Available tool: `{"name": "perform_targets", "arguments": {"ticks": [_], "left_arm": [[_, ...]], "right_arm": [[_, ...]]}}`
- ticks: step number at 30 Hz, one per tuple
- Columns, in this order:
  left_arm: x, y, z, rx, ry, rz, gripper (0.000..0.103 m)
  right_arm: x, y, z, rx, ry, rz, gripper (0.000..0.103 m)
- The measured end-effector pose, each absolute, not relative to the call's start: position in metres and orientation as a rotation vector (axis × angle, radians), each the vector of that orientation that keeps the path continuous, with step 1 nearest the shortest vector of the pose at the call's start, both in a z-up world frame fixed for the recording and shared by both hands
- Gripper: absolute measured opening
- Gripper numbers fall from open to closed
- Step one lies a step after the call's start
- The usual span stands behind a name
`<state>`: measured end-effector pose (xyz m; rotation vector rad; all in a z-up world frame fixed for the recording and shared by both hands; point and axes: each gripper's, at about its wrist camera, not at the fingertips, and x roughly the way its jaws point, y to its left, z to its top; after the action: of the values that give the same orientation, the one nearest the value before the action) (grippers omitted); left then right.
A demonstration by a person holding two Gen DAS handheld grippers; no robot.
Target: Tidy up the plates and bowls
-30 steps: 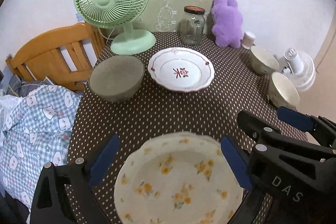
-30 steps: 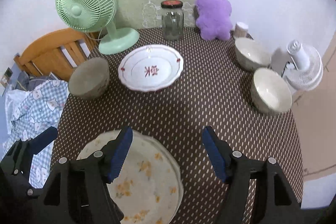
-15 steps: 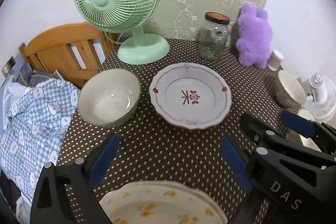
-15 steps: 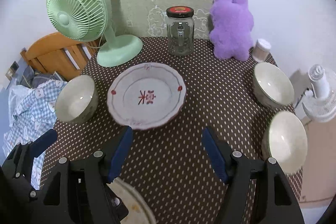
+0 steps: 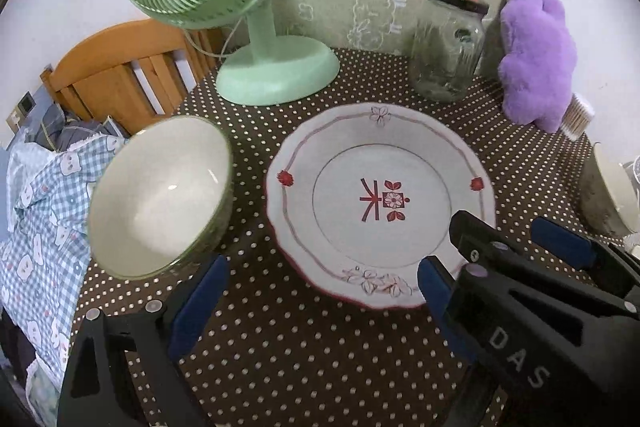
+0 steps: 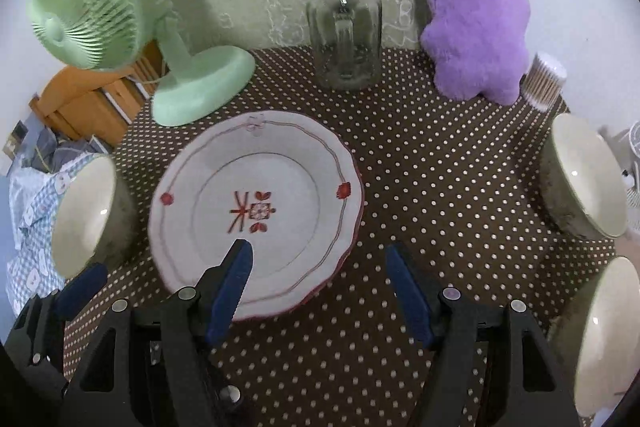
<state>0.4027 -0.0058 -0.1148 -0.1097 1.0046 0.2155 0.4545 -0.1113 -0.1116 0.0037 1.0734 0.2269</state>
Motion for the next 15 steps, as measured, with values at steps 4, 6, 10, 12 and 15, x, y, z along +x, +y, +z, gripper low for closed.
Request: {"name": "perform_targets", "arguments": {"ticks": [4,6,10,12,15], "left_arm": [[0.413,-0.004,-0.128,-0.124,1.044,0.228,0.090],[0.416,-0.003,-0.133,-0.121,1.053,0.232,0.087],[0.420,-0.001,-0.142,-0.115,1.074,0.244,0.085],[0.422,0.001,-0.145,-0.117,1.080,0.249,0.084],[0.425,0.000,-0.147,-0.115,1.081,0.249,0.083]], "right_arm": [[0.465,-0.109,-0.124,0.003,1.100,0.231,0.063],[0.470,-0.108,-0.130,0.008,1.112,0.232,0.060],[0.479,-0.104,-0.142,0.017,1.145,0.228,0.047],[0.483,-0.103,-0.146,0.029,1.156,0.229,0.041],[0.486,-0.101,-0.150,0.024,1.161,0.222,0.036]]}}
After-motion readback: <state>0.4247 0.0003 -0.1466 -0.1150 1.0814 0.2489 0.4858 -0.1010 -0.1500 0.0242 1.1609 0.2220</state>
